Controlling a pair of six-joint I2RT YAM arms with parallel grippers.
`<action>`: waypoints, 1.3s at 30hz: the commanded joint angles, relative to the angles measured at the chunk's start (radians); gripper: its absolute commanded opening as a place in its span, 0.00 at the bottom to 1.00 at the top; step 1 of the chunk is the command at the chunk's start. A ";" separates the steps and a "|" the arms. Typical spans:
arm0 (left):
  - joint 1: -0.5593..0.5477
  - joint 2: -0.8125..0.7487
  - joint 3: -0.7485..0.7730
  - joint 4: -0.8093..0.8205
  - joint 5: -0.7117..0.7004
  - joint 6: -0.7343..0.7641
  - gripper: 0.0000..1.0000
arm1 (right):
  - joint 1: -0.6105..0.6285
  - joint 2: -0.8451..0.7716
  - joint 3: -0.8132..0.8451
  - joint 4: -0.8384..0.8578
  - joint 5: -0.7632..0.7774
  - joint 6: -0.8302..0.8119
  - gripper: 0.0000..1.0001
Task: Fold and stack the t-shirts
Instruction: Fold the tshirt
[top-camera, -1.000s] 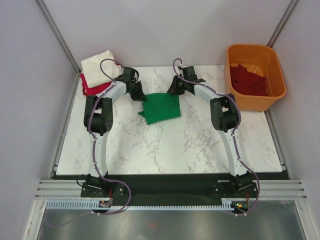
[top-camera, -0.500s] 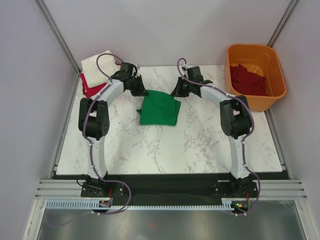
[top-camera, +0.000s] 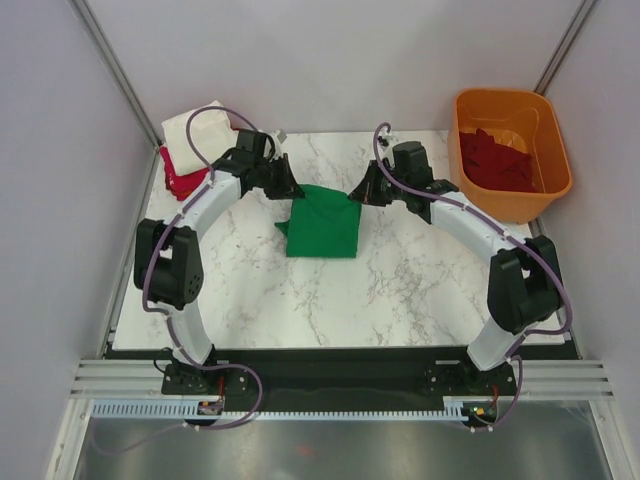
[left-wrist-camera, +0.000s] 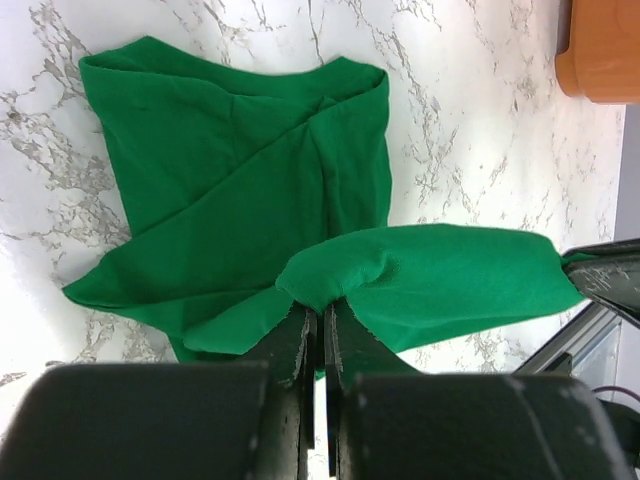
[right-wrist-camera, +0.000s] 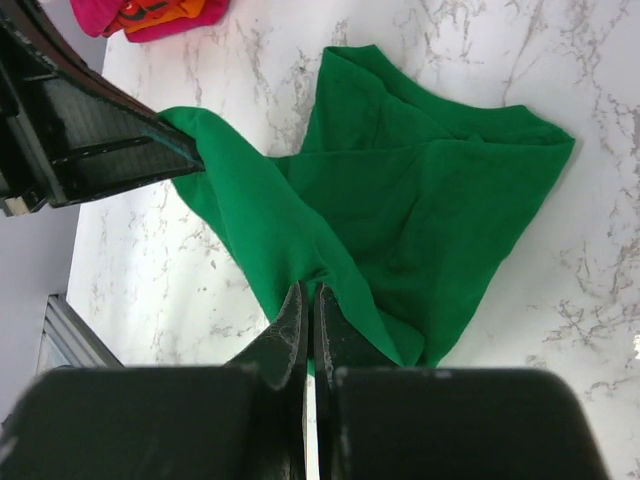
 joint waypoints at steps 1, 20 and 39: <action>-0.001 0.031 0.035 0.015 0.030 0.042 0.02 | -0.008 -0.007 -0.002 0.018 0.039 0.001 0.00; 0.003 0.413 0.382 -0.060 -0.062 0.095 0.38 | -0.088 0.459 0.349 -0.079 0.111 -0.069 0.75; -0.112 -0.004 0.004 -0.016 -0.113 0.062 0.11 | -0.030 0.006 -0.253 0.345 -0.235 0.158 0.00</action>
